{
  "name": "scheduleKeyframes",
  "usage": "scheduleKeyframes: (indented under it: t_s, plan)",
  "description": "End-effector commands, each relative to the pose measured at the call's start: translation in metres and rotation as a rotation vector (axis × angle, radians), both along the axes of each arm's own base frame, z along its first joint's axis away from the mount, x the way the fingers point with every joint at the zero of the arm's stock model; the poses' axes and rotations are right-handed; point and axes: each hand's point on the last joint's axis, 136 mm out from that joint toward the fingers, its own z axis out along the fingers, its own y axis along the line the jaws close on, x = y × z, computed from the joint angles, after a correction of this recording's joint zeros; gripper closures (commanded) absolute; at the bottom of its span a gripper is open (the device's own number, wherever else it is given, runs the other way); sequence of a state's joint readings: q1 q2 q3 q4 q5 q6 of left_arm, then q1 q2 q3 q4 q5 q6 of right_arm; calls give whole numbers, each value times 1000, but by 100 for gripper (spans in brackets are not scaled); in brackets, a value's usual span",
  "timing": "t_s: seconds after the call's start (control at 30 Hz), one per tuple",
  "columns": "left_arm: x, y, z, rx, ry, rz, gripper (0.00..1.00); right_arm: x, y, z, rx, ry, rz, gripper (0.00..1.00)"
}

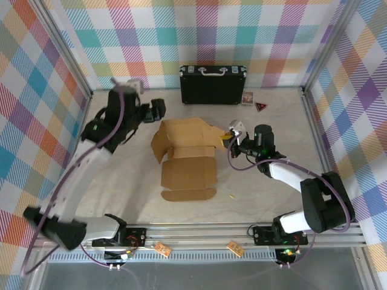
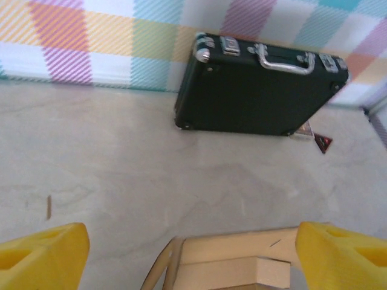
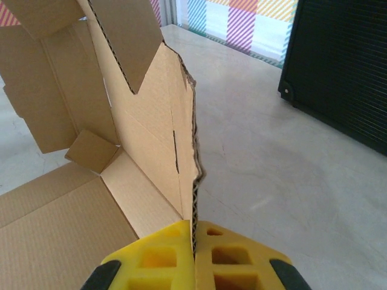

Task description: Fold the paper box

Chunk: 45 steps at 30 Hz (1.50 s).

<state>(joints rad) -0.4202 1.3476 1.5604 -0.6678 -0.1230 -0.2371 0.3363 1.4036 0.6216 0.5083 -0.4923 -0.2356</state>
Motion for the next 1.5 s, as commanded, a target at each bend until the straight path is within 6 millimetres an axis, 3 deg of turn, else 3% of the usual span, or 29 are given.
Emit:
scheduleKeyframes:
  t_s: [0.0, 0.03, 0.2, 0.33, 0.43, 0.83, 0.97, 1.13, 1.33, 1.47]
  plan:
    - [7, -22, -54, 78, 274, -137, 22, -6, 11, -2, -26, -51, 85, 100]
    - [16, -26, -60, 94, 301, -144, 29, -6, 11, -4, -30, -43, 88, 100]
    - [45, -48, -101, 96, 400, -197, 45, -4, 13, -12, -37, -28, 95, 100]
    - [40, -61, -129, 66, 492, -253, 68, -3, 13, -12, -40, -26, 94, 100]
    - [33, -62, -138, 60, 496, -260, 74, -1, 14, -12, -39, -19, 93, 100]
    - [5, -64, -173, 89, 486, -241, 73, 9, 14, -15, -58, 39, 64, 100]
    - [-5, -68, -183, 123, 497, -269, 65, 10, 16, -17, -59, 65, 74, 98]
    - [-34, -89, -185, 128, 564, -457, 48, 12, 16, -18, -75, 56, 79, 98]
    - [-46, -84, -198, 234, 667, -523, 43, 13, 19, -18, -76, 49, 96, 98]
    - [-55, -99, -195, 162, 693, -599, 38, 12, 19, -18, -74, 44, 102, 98]
